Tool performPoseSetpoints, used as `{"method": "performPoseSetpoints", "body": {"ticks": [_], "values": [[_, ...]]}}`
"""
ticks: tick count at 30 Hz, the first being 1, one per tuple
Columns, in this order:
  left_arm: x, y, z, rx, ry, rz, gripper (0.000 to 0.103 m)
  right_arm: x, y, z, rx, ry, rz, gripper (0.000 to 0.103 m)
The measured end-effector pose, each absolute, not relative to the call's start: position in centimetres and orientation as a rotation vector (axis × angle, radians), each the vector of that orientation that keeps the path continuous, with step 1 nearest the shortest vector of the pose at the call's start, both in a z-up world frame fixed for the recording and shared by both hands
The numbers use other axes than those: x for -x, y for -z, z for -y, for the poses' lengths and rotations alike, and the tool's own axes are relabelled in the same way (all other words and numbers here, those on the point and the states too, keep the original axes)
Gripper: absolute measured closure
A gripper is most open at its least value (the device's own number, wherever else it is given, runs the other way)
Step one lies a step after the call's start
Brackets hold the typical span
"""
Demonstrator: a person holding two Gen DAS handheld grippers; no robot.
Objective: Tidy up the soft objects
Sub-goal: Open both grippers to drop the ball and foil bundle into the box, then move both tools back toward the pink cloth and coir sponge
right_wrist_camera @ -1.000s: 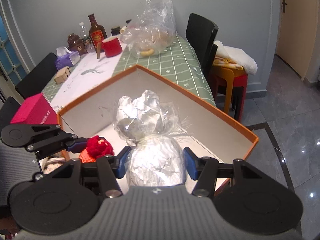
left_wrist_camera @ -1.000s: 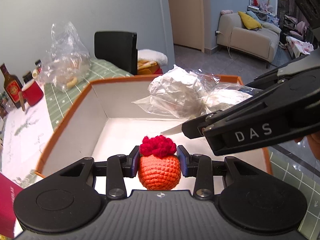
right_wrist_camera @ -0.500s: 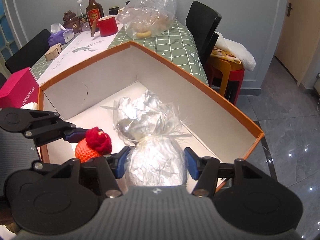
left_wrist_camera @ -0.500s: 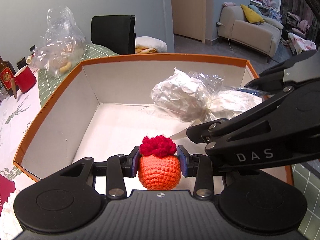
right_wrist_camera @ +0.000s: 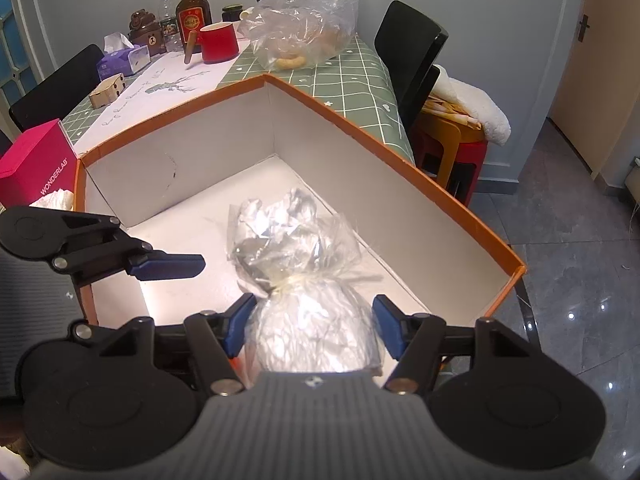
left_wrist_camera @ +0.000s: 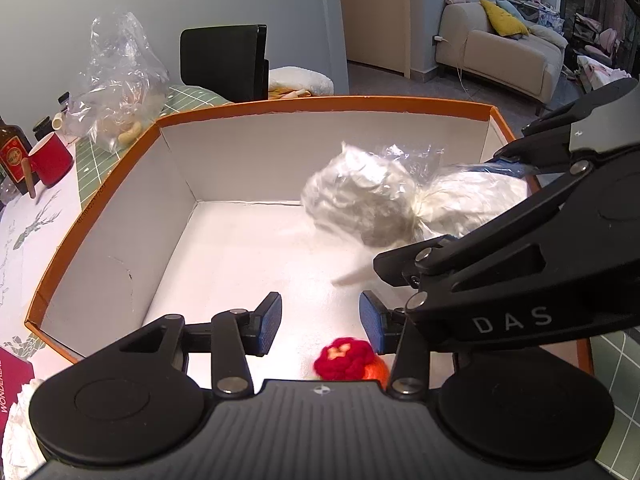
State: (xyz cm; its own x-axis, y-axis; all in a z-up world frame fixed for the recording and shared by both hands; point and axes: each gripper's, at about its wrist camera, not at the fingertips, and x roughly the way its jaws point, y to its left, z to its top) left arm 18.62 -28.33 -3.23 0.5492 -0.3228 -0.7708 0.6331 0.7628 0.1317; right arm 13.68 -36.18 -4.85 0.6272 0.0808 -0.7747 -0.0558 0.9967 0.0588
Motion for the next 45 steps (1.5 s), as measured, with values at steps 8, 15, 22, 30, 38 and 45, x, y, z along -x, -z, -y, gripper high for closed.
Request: {"method": "performPoseSetpoints", "body": {"ticks": [8, 15, 22, 30, 38, 45], "values": [[-18.7, 2.8, 28.1, -0.437, 0.574, -0.8, 0.048, -13.3, 4.6, 36.4, -0.046, -0.079, -0.873, 0.032], [-18.3, 1.8, 27.7, -0.425, 0.569, -0.789, 0.048, -12.6, 3.8, 36.4, -0.056, -0.081, -0.846, 0.032], [-17.5, -0.4, 27.3, -0.444, 0.557, -0.754, 0.047, -11.4, 1.7, 36.0, -0.06, -0.086, -0.789, 0.032], [-15.1, -6.5, 25.5, -0.498, 0.524, -0.658, 0.046, -8.5, -3.8, 34.1, -0.067, -0.124, -0.634, 0.032], [-11.6, -11.9, 21.3, -0.497, 0.461, -0.567, 0.045, -5.0, -8.7, 30.3, -0.092, -0.236, -0.486, 0.031], [-10.1, -12.5, 17.0, -0.434, 0.43, -0.547, 0.04, -3.7, -9.8, 25.8, -0.05, -0.323, -0.44, 0.028]]}}
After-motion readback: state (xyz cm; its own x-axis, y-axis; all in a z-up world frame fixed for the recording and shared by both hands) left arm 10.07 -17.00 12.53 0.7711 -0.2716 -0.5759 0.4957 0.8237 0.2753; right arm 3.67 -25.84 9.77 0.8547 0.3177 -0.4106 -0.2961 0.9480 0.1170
